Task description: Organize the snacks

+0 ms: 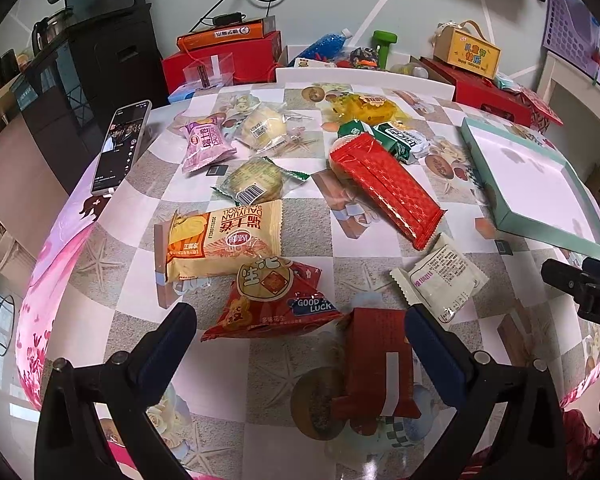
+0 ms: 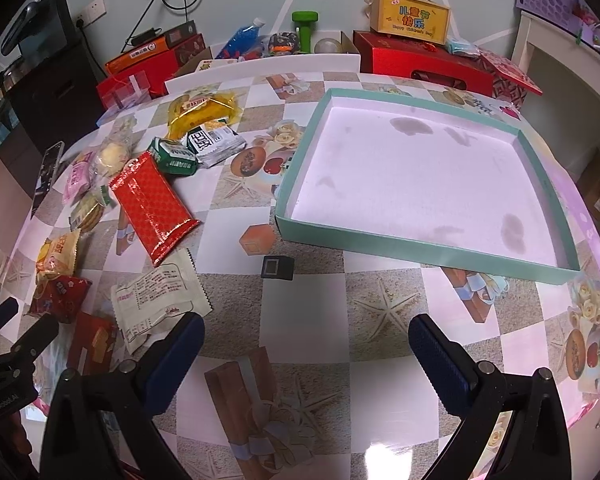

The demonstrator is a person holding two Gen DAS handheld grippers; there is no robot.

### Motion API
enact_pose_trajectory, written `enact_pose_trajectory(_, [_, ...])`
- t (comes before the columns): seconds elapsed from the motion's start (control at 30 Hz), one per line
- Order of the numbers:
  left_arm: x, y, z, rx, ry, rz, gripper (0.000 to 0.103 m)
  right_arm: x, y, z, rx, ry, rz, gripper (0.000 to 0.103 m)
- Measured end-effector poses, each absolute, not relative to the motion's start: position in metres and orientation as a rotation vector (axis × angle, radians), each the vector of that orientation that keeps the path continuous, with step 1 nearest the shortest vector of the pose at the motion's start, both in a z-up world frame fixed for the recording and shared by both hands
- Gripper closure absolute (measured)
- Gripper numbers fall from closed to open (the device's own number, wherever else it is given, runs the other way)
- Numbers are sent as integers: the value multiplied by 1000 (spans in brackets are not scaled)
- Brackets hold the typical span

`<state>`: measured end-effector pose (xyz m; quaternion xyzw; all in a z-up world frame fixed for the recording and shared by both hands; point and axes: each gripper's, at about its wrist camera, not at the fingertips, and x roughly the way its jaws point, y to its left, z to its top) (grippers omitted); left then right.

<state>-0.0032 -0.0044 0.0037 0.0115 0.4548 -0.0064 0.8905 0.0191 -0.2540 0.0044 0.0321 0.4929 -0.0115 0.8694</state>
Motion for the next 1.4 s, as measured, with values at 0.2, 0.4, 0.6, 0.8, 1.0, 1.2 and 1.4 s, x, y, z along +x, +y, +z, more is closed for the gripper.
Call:
enact_pose_trajectory(0.2, [-1,-7,4,29,944,-16,0,19,-251,5,56,1029,-19,0])
enact_pose_trajectory(0.4, [0,-9,4,36,943,-15,0,19,-249,7,53,1024,-14,0])
enact_pose_trajectory(0.6, [1,-10,5,40,939,-16,0,18,-248,9,53,1020,-11,0])
enact_pose_trajectory(0.8, [1,-10,4,41,940,-15,0,18,-248,10,55,1020,-9,0])
enact_pose_trajectory(1.0, [1,-10,4,38,946,-15,0,18,-247,11,52,1020,-6,0])
enact_pose_trajectory(1.2, [1,-4,4,10,955,-14,0,17,-245,13,46,1016,-4,0])
enact_pose_trajectory(1.4, [2,-1,4,-19,963,-14,0,17,-245,14,47,1016,-4,0])
